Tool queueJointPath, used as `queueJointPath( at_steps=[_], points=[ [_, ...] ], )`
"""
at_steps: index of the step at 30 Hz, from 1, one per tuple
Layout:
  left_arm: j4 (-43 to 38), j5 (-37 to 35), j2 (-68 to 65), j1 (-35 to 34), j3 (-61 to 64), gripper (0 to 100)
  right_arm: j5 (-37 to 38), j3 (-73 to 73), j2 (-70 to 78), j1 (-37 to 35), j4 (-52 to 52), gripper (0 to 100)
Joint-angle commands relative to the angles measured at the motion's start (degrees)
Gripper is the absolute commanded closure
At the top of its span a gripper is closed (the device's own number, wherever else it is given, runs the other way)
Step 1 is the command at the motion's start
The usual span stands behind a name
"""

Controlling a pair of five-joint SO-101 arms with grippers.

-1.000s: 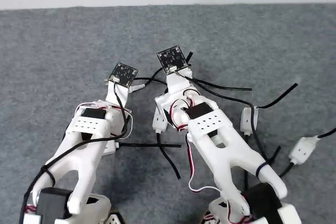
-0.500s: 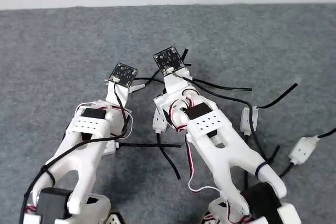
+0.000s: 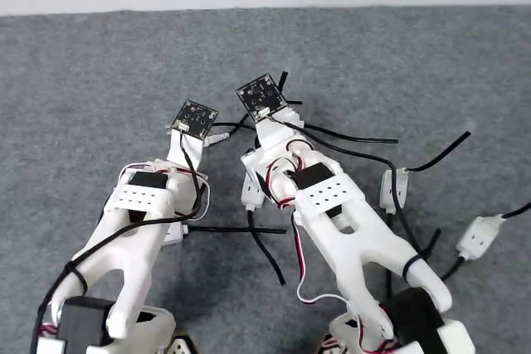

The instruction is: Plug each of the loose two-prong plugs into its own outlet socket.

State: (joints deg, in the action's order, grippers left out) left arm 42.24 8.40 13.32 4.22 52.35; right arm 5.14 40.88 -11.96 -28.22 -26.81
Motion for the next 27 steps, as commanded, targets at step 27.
queueJointPath(
  at_steps=[27],
  points=[
    [-1.58, -0.53, 2.11, -0.62, -0.31, 99, 4.84, -2.02, 8.13, -2.68, -5.67, 99.1]
  ],
)
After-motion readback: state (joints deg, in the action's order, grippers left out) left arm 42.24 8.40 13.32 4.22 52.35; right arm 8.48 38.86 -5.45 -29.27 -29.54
